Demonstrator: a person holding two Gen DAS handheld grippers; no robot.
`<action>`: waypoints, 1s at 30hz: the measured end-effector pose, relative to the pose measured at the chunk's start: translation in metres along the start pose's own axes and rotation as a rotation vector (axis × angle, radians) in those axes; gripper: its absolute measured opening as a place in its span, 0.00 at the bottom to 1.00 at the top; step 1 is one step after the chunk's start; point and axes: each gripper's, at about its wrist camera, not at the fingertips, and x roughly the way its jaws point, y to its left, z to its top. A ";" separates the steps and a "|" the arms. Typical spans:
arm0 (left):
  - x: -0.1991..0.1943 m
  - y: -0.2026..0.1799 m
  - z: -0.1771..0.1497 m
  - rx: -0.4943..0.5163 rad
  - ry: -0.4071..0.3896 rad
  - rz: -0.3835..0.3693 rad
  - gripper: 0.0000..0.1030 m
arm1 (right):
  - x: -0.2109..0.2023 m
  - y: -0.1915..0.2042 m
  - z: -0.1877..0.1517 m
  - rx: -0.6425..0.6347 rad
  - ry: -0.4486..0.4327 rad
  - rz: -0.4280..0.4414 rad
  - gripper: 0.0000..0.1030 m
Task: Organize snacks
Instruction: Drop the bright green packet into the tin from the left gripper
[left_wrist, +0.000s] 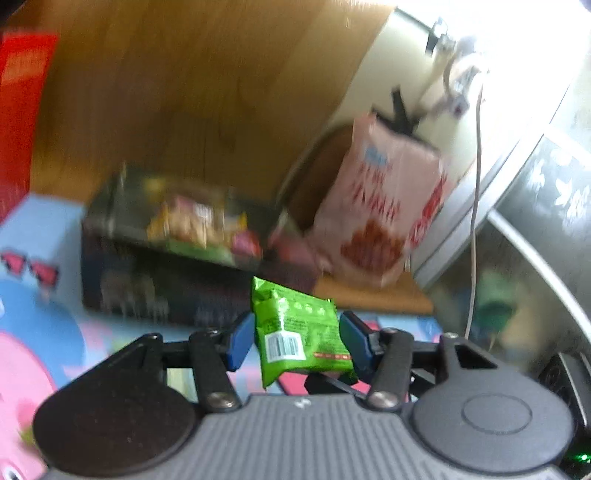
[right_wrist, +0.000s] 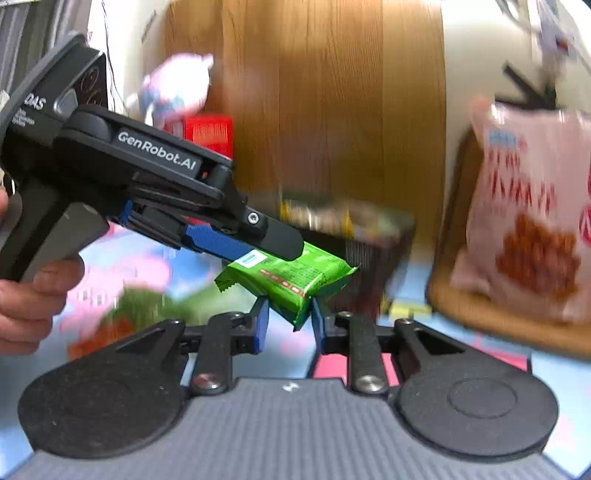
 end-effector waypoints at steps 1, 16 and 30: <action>-0.002 0.002 0.006 -0.001 -0.015 0.008 0.49 | 0.003 0.000 0.006 -0.004 -0.015 -0.001 0.27; -0.003 0.063 0.051 -0.092 -0.114 0.172 0.56 | 0.073 -0.014 0.059 0.087 -0.059 0.002 0.48; -0.007 0.062 -0.042 -0.147 0.061 0.121 0.61 | 0.056 0.039 -0.007 -0.027 0.274 0.268 0.58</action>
